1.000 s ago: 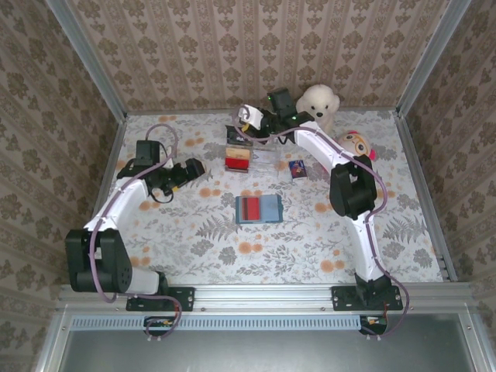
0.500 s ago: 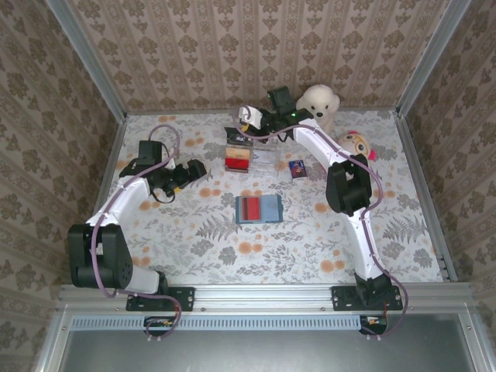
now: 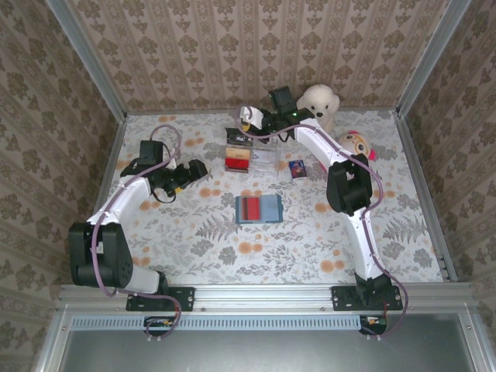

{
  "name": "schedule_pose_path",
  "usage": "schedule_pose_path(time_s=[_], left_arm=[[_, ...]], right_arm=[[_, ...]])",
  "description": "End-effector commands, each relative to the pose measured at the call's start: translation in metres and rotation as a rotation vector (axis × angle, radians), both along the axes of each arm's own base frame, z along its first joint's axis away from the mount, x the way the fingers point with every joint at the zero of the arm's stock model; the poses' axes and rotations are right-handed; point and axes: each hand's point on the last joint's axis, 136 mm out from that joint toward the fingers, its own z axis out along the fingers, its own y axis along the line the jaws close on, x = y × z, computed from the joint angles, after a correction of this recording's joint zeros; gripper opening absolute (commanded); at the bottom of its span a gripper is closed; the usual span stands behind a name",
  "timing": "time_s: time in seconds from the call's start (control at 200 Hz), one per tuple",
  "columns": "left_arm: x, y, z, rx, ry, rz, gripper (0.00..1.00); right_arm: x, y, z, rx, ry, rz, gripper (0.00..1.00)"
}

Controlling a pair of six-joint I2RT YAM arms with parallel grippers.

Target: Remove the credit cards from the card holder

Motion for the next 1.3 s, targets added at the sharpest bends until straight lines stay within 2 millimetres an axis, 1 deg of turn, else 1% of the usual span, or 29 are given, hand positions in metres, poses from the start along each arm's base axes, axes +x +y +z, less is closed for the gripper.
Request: schedule_pose_path(time_s=[0.0,0.28,0.44,0.515,0.59,0.66,0.78,0.86,0.97,1.025,1.11,1.295], left_arm=[[-0.001,-0.007,-0.004,-0.024,0.015,-0.012,1.0],[-0.002,-0.011,-0.009,-0.027,0.027,-0.024,1.0],[-0.001,-0.013,-0.01,-0.03,0.03,-0.028,1.0],[-0.001,-0.013,-0.01,-0.028,0.029,-0.032,1.0],[-0.002,-0.013,-0.012,-0.027,0.035,-0.034,1.0],[-0.002,-0.013,-0.013,-0.026,0.037,-0.035,1.0],[-0.003,-0.013,-0.015,-0.025,0.04,-0.038,1.0],[-0.003,-0.013,-0.014,-0.025,0.037,-0.04,1.0],[-0.003,-0.013,-0.014,-0.023,0.039,-0.043,1.0],[-0.002,-0.014,-0.013,-0.024,0.036,-0.045,1.0],[-0.003,-0.015,-0.013,-0.018,0.034,-0.049,1.0],[-0.007,-0.021,-0.013,0.002,0.031,-0.071,1.0]], right_arm=[[0.001,-0.001,-0.018,-0.017,0.008,0.022,0.0],[0.002,-0.003,-0.033,-0.028,0.037,0.016,0.0],[0.003,-0.005,-0.038,-0.028,0.049,0.008,0.03],[0.005,-0.006,-0.039,-0.027,0.047,-0.001,0.07],[0.006,-0.005,-0.034,-0.015,0.042,-0.005,0.12],[0.007,-0.005,-0.031,-0.01,0.032,-0.011,0.2],[0.008,-0.005,-0.025,-0.002,0.027,-0.02,0.26],[0.006,-0.005,-0.019,0.008,0.029,-0.024,0.27],[0.003,-0.005,-0.006,0.033,0.029,-0.035,0.34],[0.004,-0.004,0.005,0.055,0.035,-0.066,0.43],[0.005,-0.005,0.018,0.073,0.055,-0.124,0.51],[-0.005,-0.015,0.04,0.12,0.123,-0.244,0.59]])
